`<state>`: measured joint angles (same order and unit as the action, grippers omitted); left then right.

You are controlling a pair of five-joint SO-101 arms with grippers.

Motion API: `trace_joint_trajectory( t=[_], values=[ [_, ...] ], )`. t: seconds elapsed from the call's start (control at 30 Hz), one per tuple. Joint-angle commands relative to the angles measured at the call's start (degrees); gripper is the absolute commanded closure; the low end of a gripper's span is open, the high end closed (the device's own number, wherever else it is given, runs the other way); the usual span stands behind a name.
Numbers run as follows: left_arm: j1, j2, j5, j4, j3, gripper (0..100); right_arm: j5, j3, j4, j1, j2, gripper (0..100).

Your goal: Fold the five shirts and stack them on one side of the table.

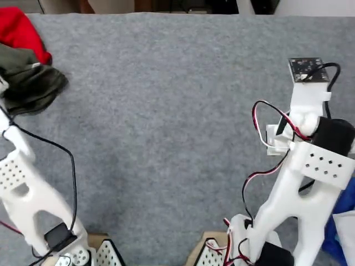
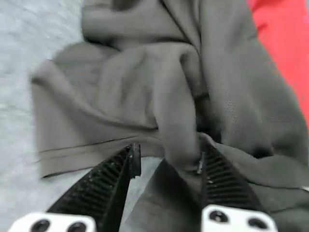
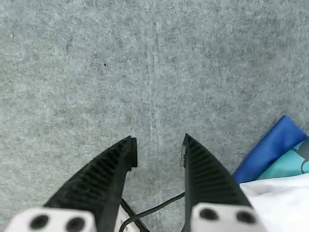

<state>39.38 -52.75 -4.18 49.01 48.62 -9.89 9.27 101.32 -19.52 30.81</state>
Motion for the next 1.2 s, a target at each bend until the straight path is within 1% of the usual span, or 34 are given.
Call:
trace_joint_trajectory(
  t=[0.0,0.07,0.13,0.2,0.23,0.37,0.43,0.53,0.6,0.63,0.77,0.87,0.97,1.07,1.17],
  values=[
    [-1.1,-7.9,0.5,-0.5,12.3,83,0.5,0.0,1.0,0.5,2.2,83.1],
    [-1.1,-11.6,0.5,2.0,17.6,89,0.5,0.0,1.0,0.5,2.2,83.1],
    [-1.1,-13.0,0.6,7.4,23.2,98,0.5,0.0,1.1,0.5,2.2,83.1],
    [-1.4,-13.3,1.0,14.1,28.8,97,0.8,0.1,1.1,0.5,2.2,83.1],
    [-1.6,-13.2,1.0,17.1,31.9,98,1.7,0.1,1.1,0.5,2.2,83.1],
    [-3.6,-13.1,0.9,28.0,47.7,98,3.8,0.1,1.1,0.5,2.2,83.1],
    [-5.8,-10.9,0.6,32.9,46.7,98,3.8,0.3,1.1,0.5,2.2,83.1],
    [-8.4,-3.5,0.6,44.1,46.6,98,3.8,2.7,1.1,0.5,2.2,83.1],
    [-10.9,0.5,0.6,50.1,46.8,98,3.8,5.0,1.0,0.5,2.2,83.1],
    [-12.2,2.1,0.7,52.0,46.7,98,3.7,6.1,1.0,0.5,2.2,83.1],
    [-15.7,10.0,1.0,52.0,46.3,98,3.3,10.0,1.0,0.5,2.2,83.1],
    [-19.8,17.3,1.0,52.0,41.3,98,3.2,11.7,0.9,0.5,2.2,83.1],
    [-26.0,26.5,0.8,52.0,29.9,98,3.2,12.1,1.0,0.3,2.2,83.1],
    [-34.1,37.9,0.8,52.0,11.8,98,3.2,12.8,1.0,-1.5,2.2,83.1],
    [-41.0,50.7,0.3,52.0,-13.1,98,1.1,15.3,0.9,-3.0,2.2,83.0]
  ],
)
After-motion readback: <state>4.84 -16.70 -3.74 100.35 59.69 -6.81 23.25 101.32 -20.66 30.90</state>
